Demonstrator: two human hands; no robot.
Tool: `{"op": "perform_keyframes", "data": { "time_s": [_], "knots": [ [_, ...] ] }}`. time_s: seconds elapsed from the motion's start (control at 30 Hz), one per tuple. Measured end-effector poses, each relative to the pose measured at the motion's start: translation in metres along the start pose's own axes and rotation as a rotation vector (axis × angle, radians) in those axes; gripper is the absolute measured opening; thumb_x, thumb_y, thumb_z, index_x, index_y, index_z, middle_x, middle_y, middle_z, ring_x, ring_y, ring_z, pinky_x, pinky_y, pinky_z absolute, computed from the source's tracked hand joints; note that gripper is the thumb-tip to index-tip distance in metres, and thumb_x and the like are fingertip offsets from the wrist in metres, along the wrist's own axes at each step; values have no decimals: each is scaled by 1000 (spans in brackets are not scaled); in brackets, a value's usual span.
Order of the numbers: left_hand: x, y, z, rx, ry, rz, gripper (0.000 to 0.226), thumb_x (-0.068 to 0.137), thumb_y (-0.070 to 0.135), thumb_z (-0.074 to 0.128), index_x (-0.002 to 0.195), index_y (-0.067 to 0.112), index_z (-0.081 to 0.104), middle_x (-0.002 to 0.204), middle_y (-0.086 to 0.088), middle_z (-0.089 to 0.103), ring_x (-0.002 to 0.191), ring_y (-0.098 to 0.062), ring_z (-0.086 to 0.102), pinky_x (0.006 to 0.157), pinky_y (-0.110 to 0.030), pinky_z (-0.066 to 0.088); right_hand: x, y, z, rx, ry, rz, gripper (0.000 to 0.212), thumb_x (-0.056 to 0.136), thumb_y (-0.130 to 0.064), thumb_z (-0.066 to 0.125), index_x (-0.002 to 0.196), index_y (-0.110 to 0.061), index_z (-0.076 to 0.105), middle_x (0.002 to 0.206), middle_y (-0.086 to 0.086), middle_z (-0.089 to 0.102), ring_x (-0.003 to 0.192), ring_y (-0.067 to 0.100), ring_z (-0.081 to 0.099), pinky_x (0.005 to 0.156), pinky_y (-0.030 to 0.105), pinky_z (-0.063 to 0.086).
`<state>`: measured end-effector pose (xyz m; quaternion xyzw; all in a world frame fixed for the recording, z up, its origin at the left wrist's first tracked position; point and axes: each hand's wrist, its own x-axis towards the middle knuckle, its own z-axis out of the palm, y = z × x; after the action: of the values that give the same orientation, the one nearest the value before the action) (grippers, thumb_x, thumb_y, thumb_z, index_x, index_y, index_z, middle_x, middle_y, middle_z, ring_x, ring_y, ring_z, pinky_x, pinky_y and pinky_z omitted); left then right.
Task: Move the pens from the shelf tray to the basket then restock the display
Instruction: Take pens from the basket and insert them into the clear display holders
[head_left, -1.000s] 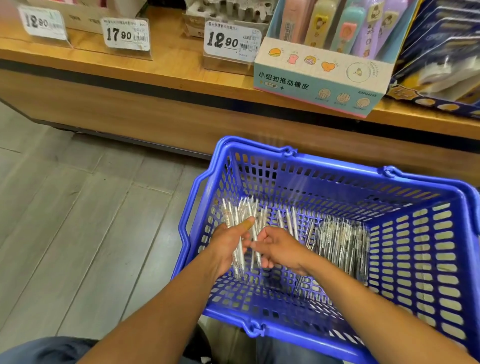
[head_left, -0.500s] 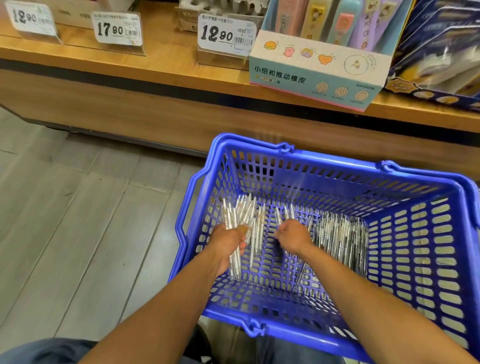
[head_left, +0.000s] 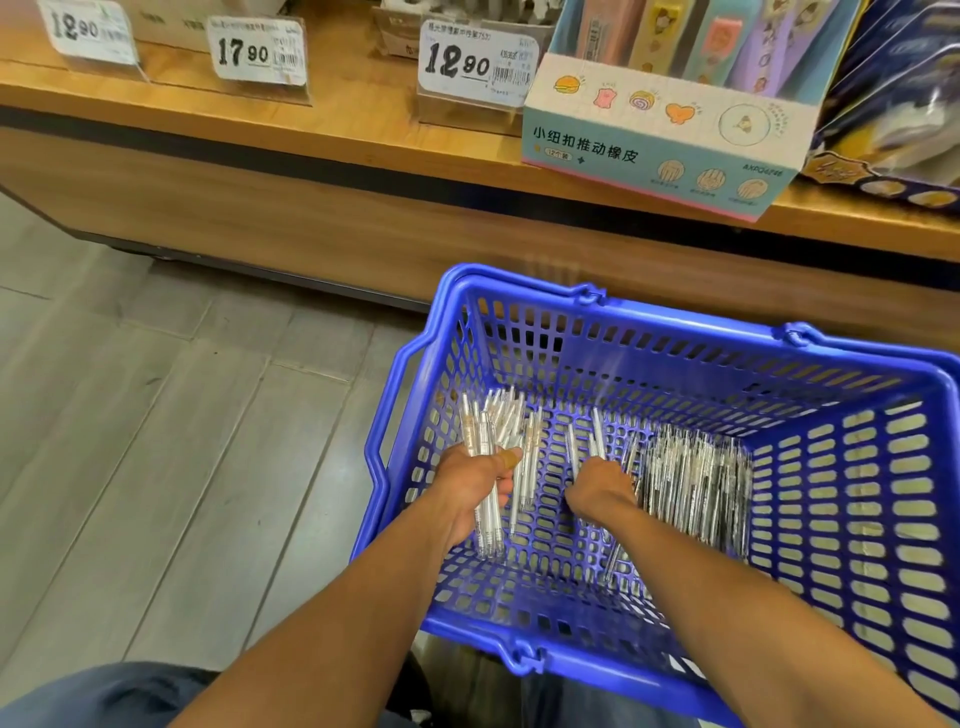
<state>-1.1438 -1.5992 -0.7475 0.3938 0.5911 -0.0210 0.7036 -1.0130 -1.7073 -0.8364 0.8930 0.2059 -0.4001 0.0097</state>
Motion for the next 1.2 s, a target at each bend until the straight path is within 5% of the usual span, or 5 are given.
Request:
{"op": "perform_keyframes", "data": {
  "time_s": [0.3, 0.47, 0.63, 0.83, 1.2],
  "knots": [
    [2, 2, 0, 28, 3, 0, 94, 73, 34, 86, 146, 1, 36, 97, -8, 68, 85, -19, 65, 99, -44, 52, -55, -12, -34, 674, -376, -278, 7, 97, -14, 53, 93, -8, 51, 73, 16, 68, 58, 19, 62, 56, 29, 50],
    [0, 3, 3, -7, -89, -14, 117, 70, 34, 87, 156, 10, 12, 156, -15, 33, 143, -30, 33, 116, -48, 29, -90, -25, -34, 748, -473, -417, 13, 94, -15, 61, 98, -7, 51, 63, 6, 64, 53, 14, 59, 52, 24, 47],
    [3, 2, 0, -14, -16, -28, 68, 85, 16, 76, 141, 6, 40, 104, -14, 68, 99, -31, 67, 87, -47, 56, -67, -21, -44, 743, -559, -409, 21, 84, -29, 74, 89, -11, 65, 82, 6, 73, 60, 10, 61, 54, 21, 48],
    [0, 1, -3, -30, -15, -21, 72, 87, 11, 74, 147, -1, 36, 80, -9, 66, 63, -16, 65, 59, -27, 58, -12, -4, -27, 222, -5, -165, 13, 91, -16, 63, 98, -6, 62, 93, 9, 68, 82, 27, 67, 70, 35, 55],
    [7, -2, -5, -21, 17, -40, 57, 84, 13, 78, 133, -2, 51, 82, -10, 67, 63, -17, 66, 56, -26, 58, 5, 11, 1, -226, 103, -47, 46, 93, -13, 58, 135, 0, 43, 113, 12, 66, 101, 27, 66, 65, 30, 50]
  ]
}}
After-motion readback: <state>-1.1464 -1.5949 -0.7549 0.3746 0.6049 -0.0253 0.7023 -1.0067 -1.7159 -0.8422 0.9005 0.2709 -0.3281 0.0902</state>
